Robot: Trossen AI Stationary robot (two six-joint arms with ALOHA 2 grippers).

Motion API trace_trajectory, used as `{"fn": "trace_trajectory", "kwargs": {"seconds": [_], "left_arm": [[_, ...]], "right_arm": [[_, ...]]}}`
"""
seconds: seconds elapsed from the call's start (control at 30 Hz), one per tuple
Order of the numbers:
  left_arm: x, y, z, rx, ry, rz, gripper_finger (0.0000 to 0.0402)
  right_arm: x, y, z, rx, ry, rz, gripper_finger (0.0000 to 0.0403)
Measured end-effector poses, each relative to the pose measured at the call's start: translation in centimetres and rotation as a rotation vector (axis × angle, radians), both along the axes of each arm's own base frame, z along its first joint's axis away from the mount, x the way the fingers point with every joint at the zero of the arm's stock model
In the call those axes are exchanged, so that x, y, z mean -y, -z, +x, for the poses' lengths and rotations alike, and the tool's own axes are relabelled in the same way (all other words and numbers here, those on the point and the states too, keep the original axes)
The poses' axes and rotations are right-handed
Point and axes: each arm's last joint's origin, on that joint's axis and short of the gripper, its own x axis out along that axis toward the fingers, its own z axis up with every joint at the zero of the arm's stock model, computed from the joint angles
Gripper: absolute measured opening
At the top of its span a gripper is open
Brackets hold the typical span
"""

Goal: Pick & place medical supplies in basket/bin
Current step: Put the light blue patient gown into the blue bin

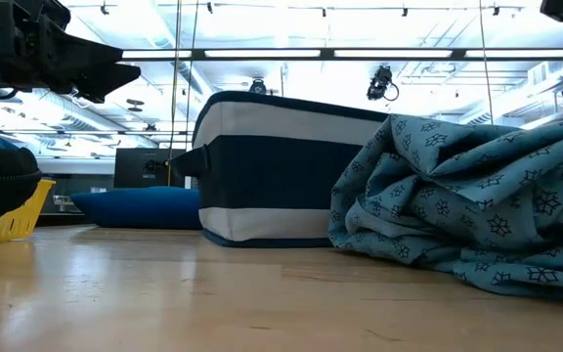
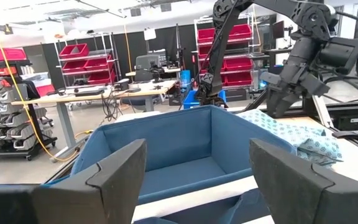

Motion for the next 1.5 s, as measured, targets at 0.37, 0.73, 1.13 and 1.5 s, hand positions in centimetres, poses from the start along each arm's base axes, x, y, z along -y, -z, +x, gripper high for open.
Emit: {"fn": "trace_trajectory", "kwargs": {"seconds": [0.37, 0.73, 1.13, 1.5], "left_arm": [[0.1, 0.0, 0.0, 0.003, 0.018, -0.002, 0.0283], [0.1, 0.0, 0.0, 0.003, 0.021, -0.003, 0.0283], [0.1, 0.0, 0.0, 0.003, 0.035, -0.001, 0.0283], [0.1, 0.0, 0.0, 0.003, 0.035, -0.001, 0.0283]], "right_arm": [[-0.3, 0.3, 0.7, 0.138, -0.053, -0.029, 0.0215], [0.3, 0.3, 2.0, 0.194, 0.015, 0.008, 0.0215], [0.6, 0.3, 2.5, 0.165, 0.011, 0.039, 0.0233], [1.2, 0.4, 3.2, 0.199, 0.231, 0.108, 0.0202]]}}
